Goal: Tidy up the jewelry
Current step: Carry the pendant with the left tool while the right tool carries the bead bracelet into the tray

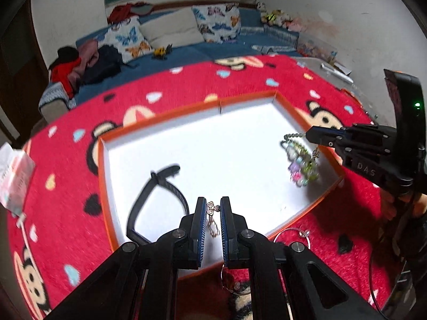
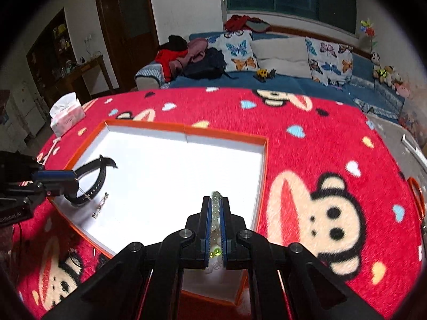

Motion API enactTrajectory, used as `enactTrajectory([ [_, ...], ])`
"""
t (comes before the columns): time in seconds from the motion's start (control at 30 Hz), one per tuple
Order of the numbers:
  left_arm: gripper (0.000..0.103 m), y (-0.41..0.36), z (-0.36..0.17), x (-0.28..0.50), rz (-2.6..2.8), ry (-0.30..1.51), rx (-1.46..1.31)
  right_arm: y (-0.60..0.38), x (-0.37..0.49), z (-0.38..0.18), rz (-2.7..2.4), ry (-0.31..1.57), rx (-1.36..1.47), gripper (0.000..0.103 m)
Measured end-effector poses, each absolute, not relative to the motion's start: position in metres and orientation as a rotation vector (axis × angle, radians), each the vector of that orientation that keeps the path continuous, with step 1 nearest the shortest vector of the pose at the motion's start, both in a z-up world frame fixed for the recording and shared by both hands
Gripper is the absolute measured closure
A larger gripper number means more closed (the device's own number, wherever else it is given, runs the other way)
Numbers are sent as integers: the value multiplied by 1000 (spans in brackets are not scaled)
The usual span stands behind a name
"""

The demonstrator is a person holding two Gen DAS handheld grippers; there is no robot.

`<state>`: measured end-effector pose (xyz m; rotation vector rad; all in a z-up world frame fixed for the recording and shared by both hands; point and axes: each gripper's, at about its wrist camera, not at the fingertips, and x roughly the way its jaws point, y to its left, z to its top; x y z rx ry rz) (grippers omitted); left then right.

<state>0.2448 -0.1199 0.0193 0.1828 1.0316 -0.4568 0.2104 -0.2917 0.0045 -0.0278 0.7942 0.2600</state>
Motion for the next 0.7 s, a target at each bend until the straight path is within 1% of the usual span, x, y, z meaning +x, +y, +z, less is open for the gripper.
enactTrajectory([
  [0.23, 91, -121, -3, 244, -445, 1088, 185, -285, 205, -3, 279, 818, -45, 95],
  [0.3, 87, -122, -6, 244, -447, 1103, 185, -285, 204, -2, 284, 817, -46, 94],
  [0.33, 78, -122, -8, 244, -446, 1109, 188, -285, 203, -1, 286, 817, -44, 93],
  [0.37, 65, -122, -9, 244, -440, 1109, 190, -285, 202, 0, 285, 817, -43, 91],
  [0.43, 56, -121, -7, 241, -443, 1091, 185, -286, 201, 1, 283, 811, -48, 86],
  [0.5, 56, -120, -1, 237, -441, 1078, 183, -288, 196, 7, 284, 795, -40, 76],
  [0.53, 56, -120, 3, 235, -441, 1071, 180, -290, 192, 9, 282, 789, -39, 74],
  [0.7, 56, -115, 22, 219, -454, 1037, 166, -298, 176, 18, 266, 770, -45, 73],
])
